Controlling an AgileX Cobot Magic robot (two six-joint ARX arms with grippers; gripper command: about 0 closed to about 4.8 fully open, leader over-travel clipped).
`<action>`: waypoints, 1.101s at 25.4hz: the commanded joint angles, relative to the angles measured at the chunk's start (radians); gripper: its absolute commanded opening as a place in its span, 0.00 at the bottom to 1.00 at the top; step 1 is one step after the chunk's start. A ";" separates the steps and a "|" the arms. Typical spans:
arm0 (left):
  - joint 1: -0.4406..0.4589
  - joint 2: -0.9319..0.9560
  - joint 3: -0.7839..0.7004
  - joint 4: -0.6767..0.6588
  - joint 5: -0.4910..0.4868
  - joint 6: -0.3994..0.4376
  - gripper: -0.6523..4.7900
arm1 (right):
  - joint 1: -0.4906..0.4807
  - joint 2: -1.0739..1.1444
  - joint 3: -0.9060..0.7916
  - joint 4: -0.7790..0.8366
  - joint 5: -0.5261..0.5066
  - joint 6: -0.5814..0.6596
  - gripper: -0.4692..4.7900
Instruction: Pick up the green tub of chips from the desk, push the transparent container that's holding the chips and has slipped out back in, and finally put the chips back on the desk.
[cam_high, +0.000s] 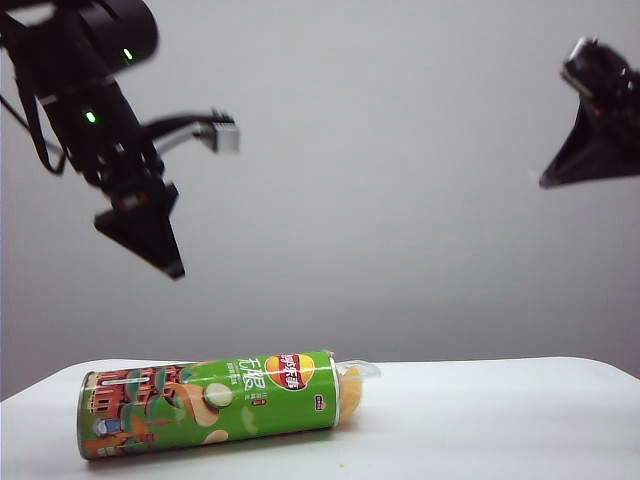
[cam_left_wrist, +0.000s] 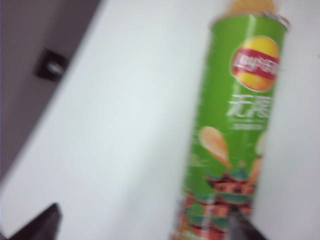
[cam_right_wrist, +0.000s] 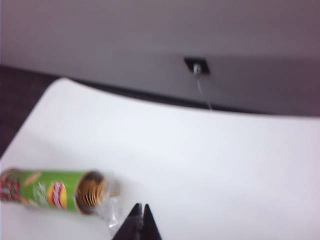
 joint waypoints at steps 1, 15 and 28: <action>-0.037 0.041 0.002 -0.018 -0.042 -0.097 1.00 | 0.000 0.045 0.003 -0.041 -0.012 -0.066 0.09; -0.054 0.243 0.004 0.010 -0.016 -0.095 1.00 | 0.000 0.117 0.003 -0.029 -0.128 -0.083 0.09; -0.055 0.344 0.008 0.029 0.030 -0.069 0.96 | -0.001 0.117 0.003 -0.021 -0.134 -0.095 0.09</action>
